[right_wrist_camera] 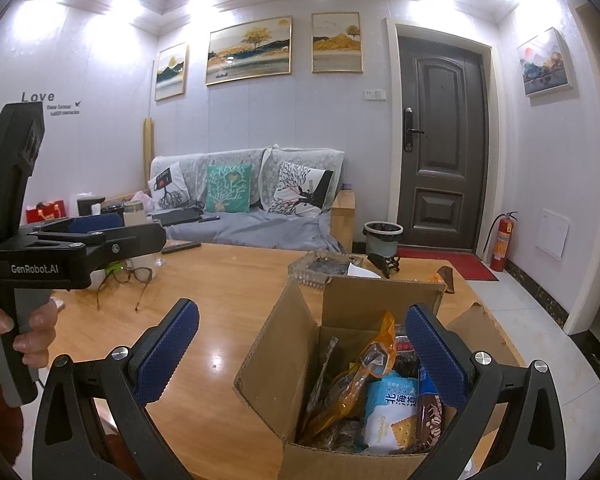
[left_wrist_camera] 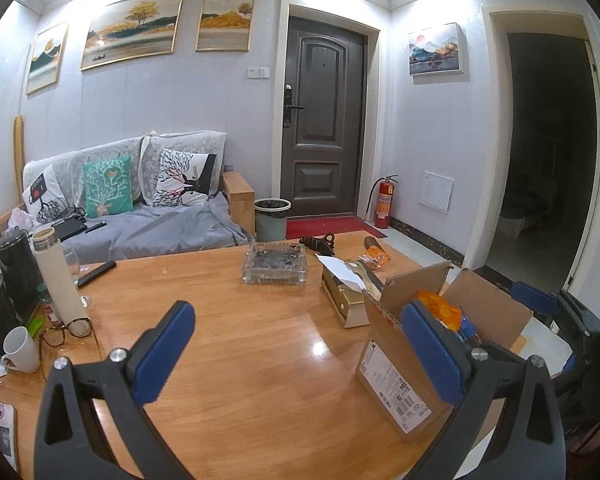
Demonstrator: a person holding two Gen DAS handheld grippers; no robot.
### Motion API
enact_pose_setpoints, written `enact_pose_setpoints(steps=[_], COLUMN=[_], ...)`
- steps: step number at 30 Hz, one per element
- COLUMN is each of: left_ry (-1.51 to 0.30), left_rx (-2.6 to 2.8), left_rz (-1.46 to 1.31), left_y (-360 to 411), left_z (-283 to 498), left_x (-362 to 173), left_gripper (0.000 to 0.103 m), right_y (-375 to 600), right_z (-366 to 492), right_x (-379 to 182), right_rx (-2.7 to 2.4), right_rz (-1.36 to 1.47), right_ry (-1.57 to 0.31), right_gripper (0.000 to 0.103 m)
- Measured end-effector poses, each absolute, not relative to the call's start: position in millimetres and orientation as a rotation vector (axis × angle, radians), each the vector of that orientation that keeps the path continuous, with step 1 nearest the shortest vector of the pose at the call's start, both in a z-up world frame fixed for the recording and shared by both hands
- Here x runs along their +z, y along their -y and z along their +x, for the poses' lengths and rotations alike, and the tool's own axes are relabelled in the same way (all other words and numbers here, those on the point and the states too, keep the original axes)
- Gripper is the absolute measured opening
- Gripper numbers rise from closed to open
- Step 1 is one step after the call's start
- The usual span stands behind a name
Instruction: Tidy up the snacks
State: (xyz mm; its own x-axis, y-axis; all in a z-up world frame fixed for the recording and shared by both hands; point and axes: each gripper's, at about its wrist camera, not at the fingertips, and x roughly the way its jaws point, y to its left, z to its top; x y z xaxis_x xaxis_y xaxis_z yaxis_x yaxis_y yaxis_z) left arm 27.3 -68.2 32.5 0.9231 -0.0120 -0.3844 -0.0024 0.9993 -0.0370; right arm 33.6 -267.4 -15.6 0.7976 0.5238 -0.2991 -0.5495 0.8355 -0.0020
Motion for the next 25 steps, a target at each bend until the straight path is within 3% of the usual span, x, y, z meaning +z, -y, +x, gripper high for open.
enact_pose_setpoints(steps=[25], left_ry=[-0.369], left_rx=[-0.009], left_rz=[-0.026], left_y=[72.0], left_z=[22.3], left_x=[36.8], left_gripper=[0.102], right_y=[262.5], right_z=[28.0], right_x=[-11.5], right_rx=[0.574], right_rz=[-0.085], right_ry=[-0.299], right_gripper=[0.103])
